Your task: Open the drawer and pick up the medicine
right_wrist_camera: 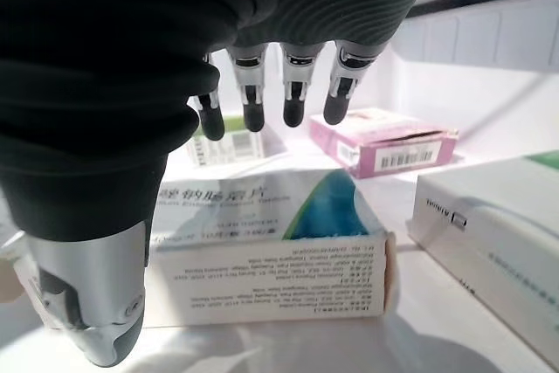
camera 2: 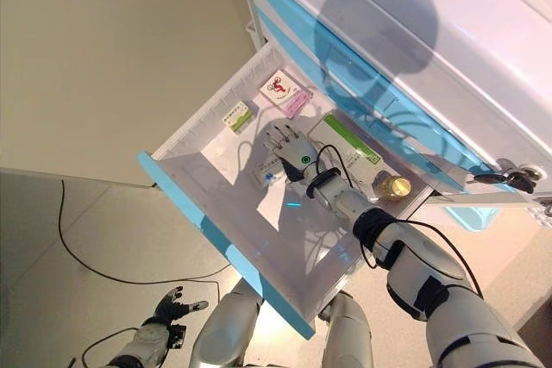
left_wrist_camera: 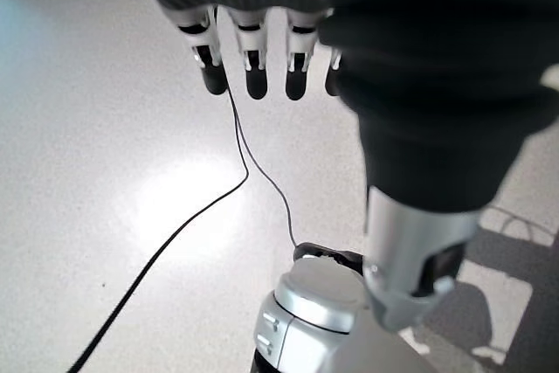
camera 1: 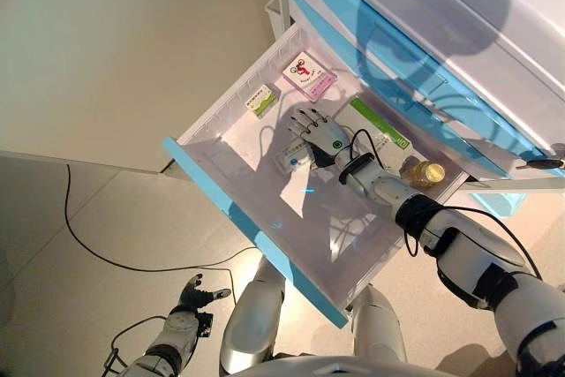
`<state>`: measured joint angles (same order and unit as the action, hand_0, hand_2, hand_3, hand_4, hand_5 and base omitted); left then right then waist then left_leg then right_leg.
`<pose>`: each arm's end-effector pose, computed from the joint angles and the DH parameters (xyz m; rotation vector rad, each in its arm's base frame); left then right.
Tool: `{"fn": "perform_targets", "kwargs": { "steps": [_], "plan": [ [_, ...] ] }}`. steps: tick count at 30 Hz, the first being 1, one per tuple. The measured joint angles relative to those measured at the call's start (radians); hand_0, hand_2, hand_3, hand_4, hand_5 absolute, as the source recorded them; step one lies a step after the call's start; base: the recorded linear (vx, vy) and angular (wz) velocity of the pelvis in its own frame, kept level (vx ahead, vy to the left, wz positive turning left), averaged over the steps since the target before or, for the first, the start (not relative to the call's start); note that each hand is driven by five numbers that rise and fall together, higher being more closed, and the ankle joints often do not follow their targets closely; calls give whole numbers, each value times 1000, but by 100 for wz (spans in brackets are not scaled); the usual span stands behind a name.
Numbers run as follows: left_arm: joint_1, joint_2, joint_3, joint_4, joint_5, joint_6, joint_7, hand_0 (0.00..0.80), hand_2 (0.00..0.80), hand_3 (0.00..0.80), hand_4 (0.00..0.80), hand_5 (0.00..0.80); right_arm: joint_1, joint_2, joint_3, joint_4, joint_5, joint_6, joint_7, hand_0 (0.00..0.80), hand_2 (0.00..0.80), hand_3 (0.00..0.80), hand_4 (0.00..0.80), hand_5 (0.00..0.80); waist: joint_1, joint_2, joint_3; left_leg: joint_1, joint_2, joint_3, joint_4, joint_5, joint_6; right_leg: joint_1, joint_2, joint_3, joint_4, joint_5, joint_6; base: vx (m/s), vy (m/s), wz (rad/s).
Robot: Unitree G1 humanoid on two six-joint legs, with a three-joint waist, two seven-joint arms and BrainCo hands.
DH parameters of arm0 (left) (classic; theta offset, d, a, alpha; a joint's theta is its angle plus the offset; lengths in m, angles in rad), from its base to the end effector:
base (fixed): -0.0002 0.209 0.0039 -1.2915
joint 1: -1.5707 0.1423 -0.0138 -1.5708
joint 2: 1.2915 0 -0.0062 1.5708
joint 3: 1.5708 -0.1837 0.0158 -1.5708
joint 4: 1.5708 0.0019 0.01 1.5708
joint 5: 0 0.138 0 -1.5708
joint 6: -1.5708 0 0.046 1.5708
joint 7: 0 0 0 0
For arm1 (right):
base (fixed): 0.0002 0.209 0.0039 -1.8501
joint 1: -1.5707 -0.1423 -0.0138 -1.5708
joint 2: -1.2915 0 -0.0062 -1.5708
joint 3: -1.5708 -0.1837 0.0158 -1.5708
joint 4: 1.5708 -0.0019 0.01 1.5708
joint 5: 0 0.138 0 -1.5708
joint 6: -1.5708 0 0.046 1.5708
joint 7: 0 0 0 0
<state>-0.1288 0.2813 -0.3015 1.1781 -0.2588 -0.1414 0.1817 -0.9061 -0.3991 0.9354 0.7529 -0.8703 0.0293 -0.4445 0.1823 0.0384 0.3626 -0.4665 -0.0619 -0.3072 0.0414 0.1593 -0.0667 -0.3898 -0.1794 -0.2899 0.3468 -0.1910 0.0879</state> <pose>0.1305 0.2210 -0.0971 0.2956 0.9082 0.1886 0.3265 -0.1105 0.0926 -1.7555 -0.6561 0.2397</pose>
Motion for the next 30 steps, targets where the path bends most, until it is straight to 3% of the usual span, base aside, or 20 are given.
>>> {"fn": "perform_targets", "kwargs": {
  "steps": [30],
  "plan": [
    [-1,-7,-33,-4,-38,-2,9,0,0,0,0,0,-44,65,-15,105,37,21,-8,0,0,0,0,0,-2,3,3,-37,-3,-24,0,6,-4,-31,1,-27,16,-12,-4,1,-2,2]
  ]
}}
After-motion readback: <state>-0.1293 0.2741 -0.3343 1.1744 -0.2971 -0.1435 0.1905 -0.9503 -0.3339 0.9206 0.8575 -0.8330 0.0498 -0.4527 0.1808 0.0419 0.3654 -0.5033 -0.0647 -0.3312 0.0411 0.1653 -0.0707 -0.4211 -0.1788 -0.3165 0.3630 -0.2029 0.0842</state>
